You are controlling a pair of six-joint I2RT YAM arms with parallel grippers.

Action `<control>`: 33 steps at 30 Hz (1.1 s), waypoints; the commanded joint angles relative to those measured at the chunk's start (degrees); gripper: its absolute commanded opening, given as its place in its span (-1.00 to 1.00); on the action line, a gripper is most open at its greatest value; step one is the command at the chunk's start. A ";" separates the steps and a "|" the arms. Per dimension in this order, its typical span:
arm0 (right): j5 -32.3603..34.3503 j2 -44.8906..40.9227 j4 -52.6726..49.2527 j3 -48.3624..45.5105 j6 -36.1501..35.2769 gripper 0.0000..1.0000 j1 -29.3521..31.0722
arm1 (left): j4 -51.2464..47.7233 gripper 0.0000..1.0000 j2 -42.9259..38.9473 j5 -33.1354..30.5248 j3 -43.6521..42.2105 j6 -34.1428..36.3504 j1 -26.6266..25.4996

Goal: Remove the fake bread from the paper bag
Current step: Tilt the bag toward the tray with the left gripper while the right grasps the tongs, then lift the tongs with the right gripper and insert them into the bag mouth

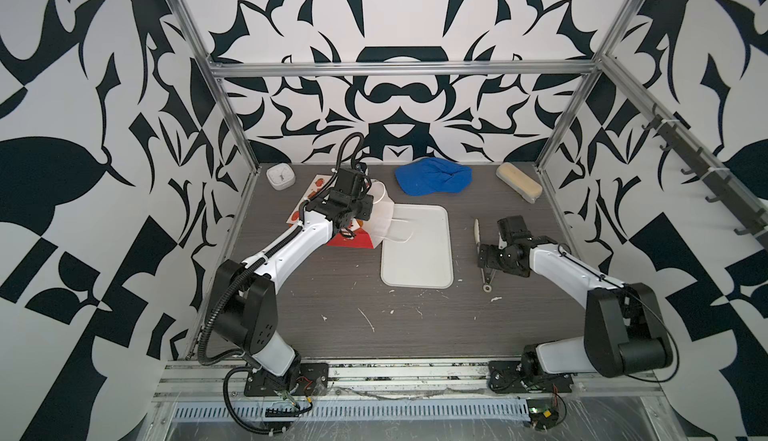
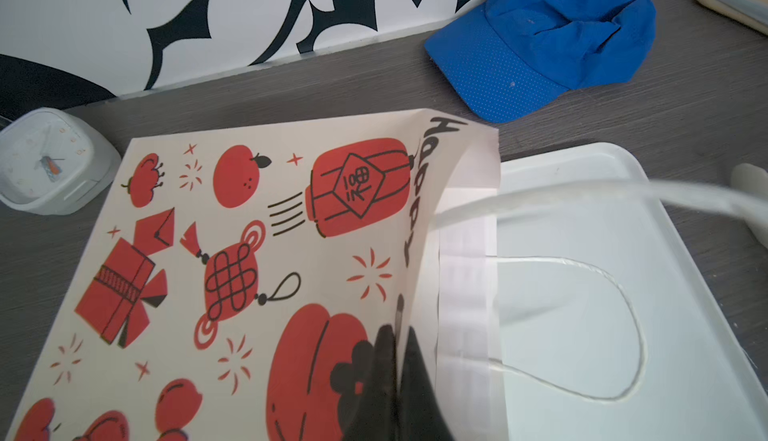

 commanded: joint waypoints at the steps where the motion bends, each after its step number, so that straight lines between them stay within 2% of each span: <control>1: -2.40 2.61 -0.87 3.45 -1.80 0.94 0.06 | 1.69 -1.00 -2.37 0.92 -1.24 -1.17 -0.18; 11: -4.88 10.25 -2.59 7.23 -2.58 0.82 0.04 | 1.74 -1.00 -4.68 -0.09 -2.83 -0.22 -0.18; 17: -7.29 14.64 -3.68 9.48 -2.48 0.63 0.06 | 1.91 -1.00 -4.69 0.19 -3.45 -0.33 -0.18; 19: -7.32 14.96 -3.98 9.68 -2.25 0.48 0.06 | 2.00 -1.00 -4.38 0.25 -3.69 -0.42 -0.21; 24: -6.92 14.29 -4.60 9.29 -1.86 -0.27 0.05 | 2.92 -1.00 -4.16 0.93 -4.49 -0.85 -0.18; 30: -7.80 11.27 -3.72 7.57 -2.47 -0.87 0.07 | 3.30 -1.00 -3.97 1.48 -5.27 -1.08 -0.18; 33: -10.23 7.95 -2.50 6.18 -2.66 -1.00 0.66 | 3.23 -1.00 -4.16 1.55 -5.69 -1.08 -0.18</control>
